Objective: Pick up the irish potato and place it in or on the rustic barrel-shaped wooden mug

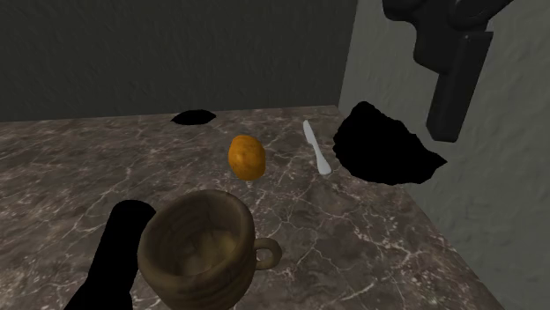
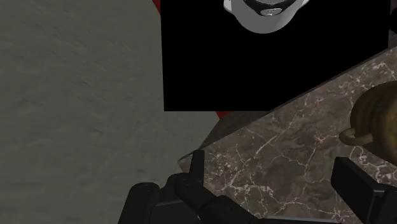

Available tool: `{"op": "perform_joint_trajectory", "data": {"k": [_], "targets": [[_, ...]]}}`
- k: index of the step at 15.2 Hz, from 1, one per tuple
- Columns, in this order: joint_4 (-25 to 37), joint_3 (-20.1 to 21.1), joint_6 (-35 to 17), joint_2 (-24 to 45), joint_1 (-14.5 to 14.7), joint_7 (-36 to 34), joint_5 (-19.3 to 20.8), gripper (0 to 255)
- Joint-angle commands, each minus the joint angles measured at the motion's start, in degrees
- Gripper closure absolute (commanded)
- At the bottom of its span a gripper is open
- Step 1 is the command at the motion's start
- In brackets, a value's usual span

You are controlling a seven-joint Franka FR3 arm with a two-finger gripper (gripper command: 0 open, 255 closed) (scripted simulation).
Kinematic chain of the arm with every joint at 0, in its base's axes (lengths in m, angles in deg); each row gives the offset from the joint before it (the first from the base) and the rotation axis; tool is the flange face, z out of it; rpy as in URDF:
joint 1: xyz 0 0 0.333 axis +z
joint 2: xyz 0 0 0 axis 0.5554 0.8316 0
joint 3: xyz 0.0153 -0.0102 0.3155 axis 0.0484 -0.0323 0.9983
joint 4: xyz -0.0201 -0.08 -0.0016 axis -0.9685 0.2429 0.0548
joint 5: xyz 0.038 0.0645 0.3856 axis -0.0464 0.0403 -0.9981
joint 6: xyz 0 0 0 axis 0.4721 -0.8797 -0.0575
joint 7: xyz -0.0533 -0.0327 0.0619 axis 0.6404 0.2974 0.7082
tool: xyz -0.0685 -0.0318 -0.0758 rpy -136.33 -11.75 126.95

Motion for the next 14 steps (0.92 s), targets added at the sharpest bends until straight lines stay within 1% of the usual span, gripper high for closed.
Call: {"op": "perform_joint_trajectory", "data": {"k": [1,8,14], "targets": [[0.00,0.00,0.00,0.00,0.00,0.00,0.00,0],[1.77,7.74,-9.37,10.76,3.55,-4.35,-0.67,0],[5.68,14.28,-15.97,21.64,5.47,-8.79,1.26,0]]}}
